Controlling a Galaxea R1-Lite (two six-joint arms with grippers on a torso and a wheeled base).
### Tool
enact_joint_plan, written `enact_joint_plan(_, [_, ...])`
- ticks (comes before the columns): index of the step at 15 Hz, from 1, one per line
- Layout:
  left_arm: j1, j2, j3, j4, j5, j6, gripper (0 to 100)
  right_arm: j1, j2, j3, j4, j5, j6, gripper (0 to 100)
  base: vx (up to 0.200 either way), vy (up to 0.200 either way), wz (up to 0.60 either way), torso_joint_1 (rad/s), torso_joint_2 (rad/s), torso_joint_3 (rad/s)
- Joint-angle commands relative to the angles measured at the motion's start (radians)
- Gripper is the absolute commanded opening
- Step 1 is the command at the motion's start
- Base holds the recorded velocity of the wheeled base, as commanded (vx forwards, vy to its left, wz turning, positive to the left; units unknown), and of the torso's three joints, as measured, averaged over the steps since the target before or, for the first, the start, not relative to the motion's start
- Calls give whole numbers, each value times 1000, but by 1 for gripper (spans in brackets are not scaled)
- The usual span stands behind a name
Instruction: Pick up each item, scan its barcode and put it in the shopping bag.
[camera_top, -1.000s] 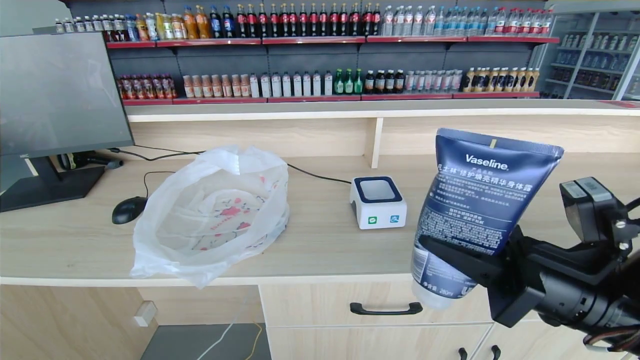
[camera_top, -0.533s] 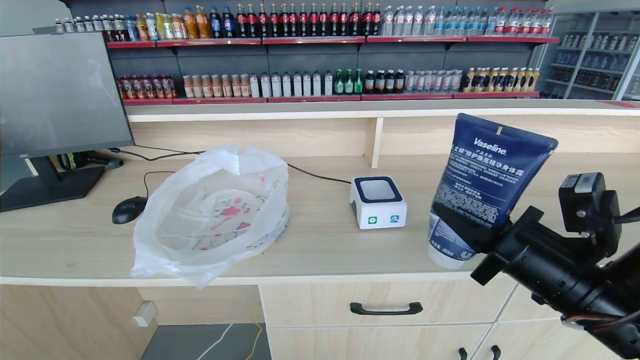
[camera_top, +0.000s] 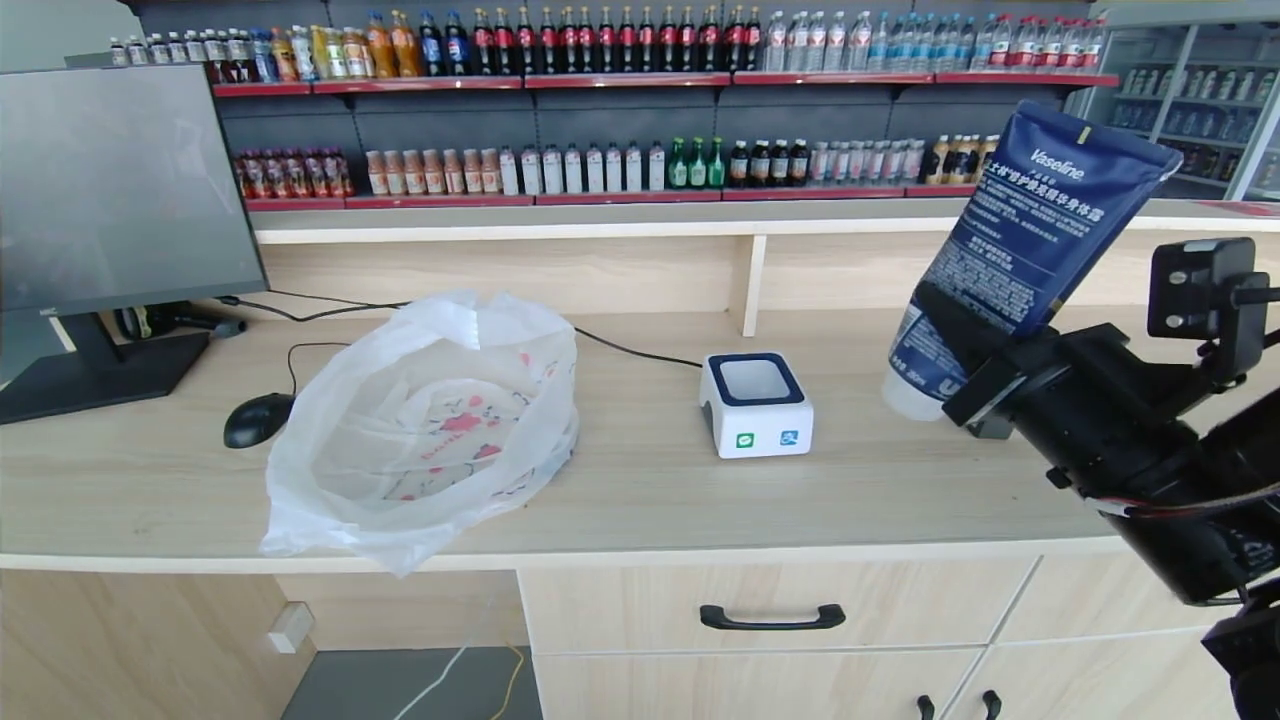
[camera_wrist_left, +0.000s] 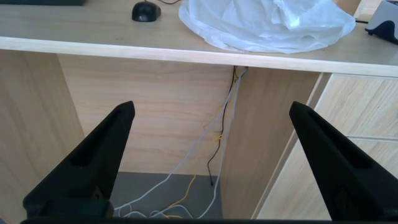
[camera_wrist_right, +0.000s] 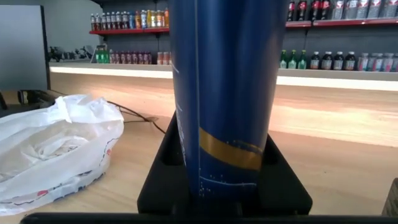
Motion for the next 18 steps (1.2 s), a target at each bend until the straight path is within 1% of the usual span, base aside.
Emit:
enact_joint_plan(1, [0,0,0,0,0,0,100,-10,11,-15,-2,1,2,0,0,0,0,0,0,0])
enact_joint_plan(2, [2,0,0,0,0,-2,100,-10,14,-15,-2,2,2,0,0,0,0,0,0,0])
enact_joint_plan(6, [0,0,0,0,0,-5,100,-6,-7,-11,-2,4,3,0,0,200,0,-1,1,4])
enact_joint_plan(11, [2,0,0,0,0,-5,100,-12,-70,43,-2,2,-3,0,0,200,0,4,0,0])
enact_joint_plan(14, [2,0,0,0,0,-5,100,-24,-83,52,-2,-13,-29,0,0,200,0,1,1,5])
enact_joint_plan(18, [2,0,0,0,0,-3,100,-33,-106,87,-2,-28,-32,0,0,0,0,0,0,0])
